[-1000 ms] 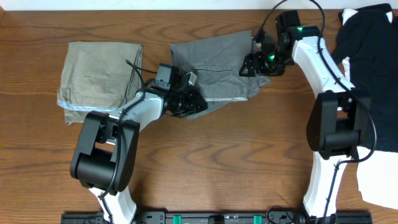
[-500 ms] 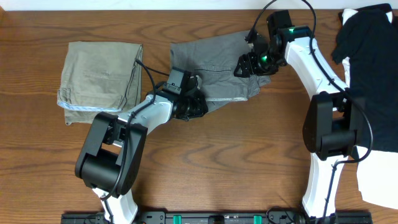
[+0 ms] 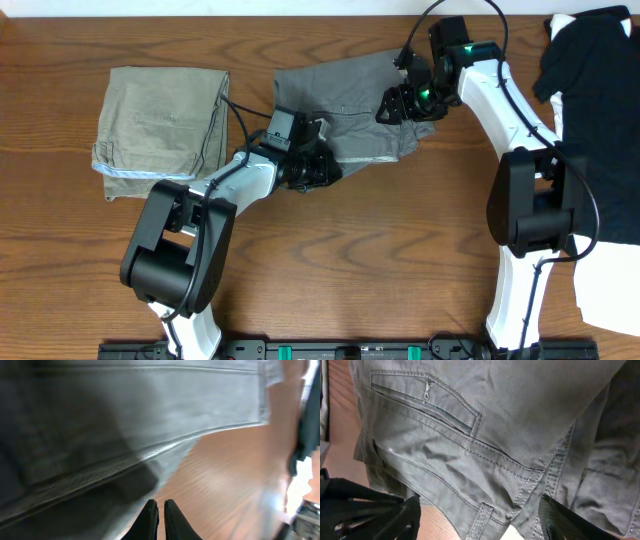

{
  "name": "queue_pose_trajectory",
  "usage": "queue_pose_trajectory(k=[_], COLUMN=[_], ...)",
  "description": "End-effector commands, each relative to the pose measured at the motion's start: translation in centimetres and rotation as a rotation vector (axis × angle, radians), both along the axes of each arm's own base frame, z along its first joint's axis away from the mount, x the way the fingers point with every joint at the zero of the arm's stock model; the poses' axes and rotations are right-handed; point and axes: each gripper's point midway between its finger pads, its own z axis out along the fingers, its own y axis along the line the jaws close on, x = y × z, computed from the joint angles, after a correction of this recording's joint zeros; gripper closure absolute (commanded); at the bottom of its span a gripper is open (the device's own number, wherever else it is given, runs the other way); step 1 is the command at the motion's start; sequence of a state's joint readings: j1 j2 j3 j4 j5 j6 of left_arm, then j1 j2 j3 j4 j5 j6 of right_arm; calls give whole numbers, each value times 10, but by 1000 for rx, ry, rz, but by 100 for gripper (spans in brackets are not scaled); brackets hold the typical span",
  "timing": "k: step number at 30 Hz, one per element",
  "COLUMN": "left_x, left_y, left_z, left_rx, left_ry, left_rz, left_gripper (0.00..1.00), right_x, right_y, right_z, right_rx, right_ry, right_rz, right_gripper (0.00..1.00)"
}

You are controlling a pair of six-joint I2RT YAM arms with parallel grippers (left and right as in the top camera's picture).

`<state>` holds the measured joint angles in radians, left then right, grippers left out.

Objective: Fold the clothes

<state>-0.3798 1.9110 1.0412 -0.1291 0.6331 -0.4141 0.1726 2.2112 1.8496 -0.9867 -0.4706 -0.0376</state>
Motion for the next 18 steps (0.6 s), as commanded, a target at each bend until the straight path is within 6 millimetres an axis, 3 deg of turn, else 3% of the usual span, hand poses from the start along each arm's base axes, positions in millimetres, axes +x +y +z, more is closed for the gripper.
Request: queue_pose_trajectory(k=[1, 6, 11, 18], left_x=[9, 14, 14, 23], left_y=[19, 19, -8, 12], left_z=[-6, -5, 22, 19], left_rx=[103, 108, -84, -67], left_ry=[-44, -74, -102, -75], left_rz=[46, 38, -40, 25], left_gripper=[91, 91, 91, 91], right_x=[-7, -10, -13, -13], right_y=[4, 8, 9, 10], right_z=[-6, -19, -25, -25], right_rx=[-7, -7, -4, 0], right_ry=[12, 9, 17, 16], right_rz=[22, 31, 29, 33], right_gripper=[25, 25, 25, 24])
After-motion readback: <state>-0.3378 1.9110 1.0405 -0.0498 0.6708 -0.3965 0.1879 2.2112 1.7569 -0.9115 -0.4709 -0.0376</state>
